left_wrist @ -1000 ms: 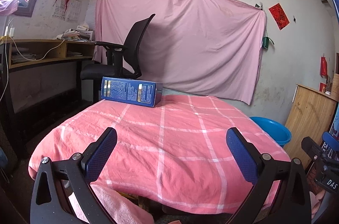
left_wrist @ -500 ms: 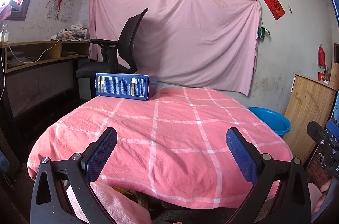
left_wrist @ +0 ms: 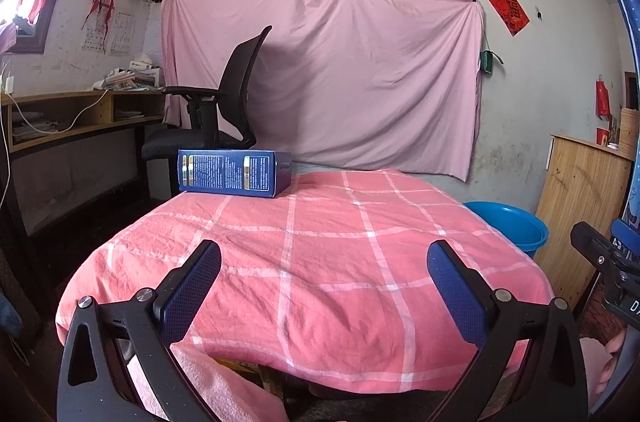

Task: Collect trash

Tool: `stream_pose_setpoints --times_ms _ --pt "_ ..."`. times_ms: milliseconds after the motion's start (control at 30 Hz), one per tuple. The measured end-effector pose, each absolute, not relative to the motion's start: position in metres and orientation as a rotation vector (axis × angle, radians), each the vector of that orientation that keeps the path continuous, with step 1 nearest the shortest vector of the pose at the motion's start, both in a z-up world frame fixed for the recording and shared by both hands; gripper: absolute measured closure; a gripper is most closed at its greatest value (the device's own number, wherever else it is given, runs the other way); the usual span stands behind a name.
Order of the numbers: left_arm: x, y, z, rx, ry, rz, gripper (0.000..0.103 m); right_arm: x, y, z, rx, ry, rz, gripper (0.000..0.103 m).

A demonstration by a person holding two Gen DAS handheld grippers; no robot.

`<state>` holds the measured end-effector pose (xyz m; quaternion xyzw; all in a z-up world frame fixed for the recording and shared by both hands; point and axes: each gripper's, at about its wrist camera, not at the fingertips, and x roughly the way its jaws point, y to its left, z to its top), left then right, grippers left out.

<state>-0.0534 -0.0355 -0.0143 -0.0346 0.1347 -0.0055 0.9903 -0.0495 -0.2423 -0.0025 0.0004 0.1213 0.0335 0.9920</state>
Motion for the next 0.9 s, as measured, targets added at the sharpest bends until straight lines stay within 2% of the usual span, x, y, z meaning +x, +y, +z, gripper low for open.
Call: stream_pose_setpoints --times_ms 900 --pt "-0.0519 -0.0359 -0.0149 -0.063 0.265 -0.018 0.002 -0.0487 -0.2453 -0.0025 0.002 0.25 0.069 0.0"
